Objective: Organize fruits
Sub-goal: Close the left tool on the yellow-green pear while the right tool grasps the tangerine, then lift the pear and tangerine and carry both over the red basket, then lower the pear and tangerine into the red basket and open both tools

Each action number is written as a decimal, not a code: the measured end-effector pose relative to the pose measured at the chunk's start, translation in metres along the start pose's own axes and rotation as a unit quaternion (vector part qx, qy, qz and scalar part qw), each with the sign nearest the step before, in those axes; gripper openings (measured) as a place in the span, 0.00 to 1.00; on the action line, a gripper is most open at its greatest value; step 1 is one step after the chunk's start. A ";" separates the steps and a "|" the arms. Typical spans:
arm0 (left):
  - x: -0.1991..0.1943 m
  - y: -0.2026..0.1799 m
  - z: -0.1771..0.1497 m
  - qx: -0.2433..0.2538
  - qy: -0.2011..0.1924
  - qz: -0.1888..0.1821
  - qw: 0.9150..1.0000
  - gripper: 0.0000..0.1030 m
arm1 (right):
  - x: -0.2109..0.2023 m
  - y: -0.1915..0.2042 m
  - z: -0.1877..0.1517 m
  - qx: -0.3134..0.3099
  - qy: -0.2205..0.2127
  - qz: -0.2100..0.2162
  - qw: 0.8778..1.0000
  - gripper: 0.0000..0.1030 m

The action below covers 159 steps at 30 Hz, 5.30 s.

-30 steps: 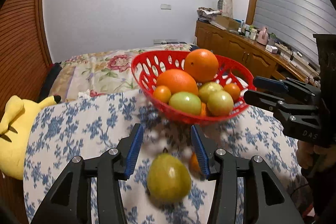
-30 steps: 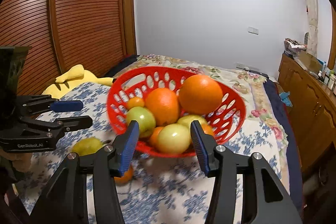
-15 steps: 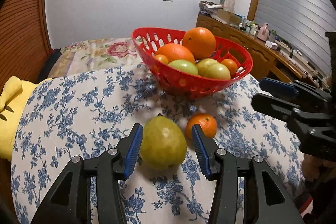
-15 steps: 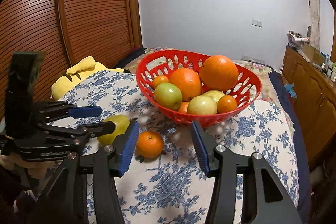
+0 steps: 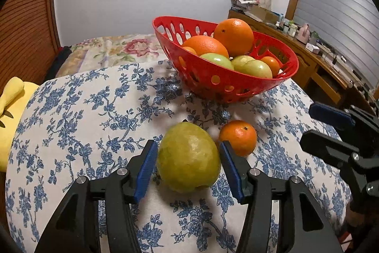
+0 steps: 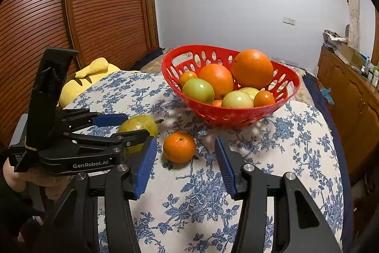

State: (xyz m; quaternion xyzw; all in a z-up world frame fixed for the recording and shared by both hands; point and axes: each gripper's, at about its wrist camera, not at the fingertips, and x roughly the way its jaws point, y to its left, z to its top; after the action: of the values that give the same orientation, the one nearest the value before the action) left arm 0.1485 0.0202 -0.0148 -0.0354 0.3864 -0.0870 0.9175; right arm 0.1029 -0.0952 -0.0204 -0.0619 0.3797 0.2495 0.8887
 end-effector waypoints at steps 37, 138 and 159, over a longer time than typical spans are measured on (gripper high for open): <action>-0.029 0.016 -0.030 -0.004 -0.015 -0.015 1.000 0.55 | 0.091 0.004 0.007 0.000 0.088 0.030 0.996 0.52; 0.000 -0.027 0.092 0.037 -0.056 -0.004 0.998 0.58 | 0.065 -0.127 0.078 0.024 -0.001 0.027 0.999 0.48; 0.027 -0.040 0.106 0.051 -0.034 -0.012 0.998 0.58 | 0.049 -0.144 0.086 0.047 -0.027 0.018 0.998 0.57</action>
State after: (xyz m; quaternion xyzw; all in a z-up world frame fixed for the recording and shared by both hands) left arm 0.2373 -0.0241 0.0458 0.0038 0.3493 -0.1159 0.9298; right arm 0.2574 -0.1746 -0.0064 -0.0067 0.3680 0.2486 0.8959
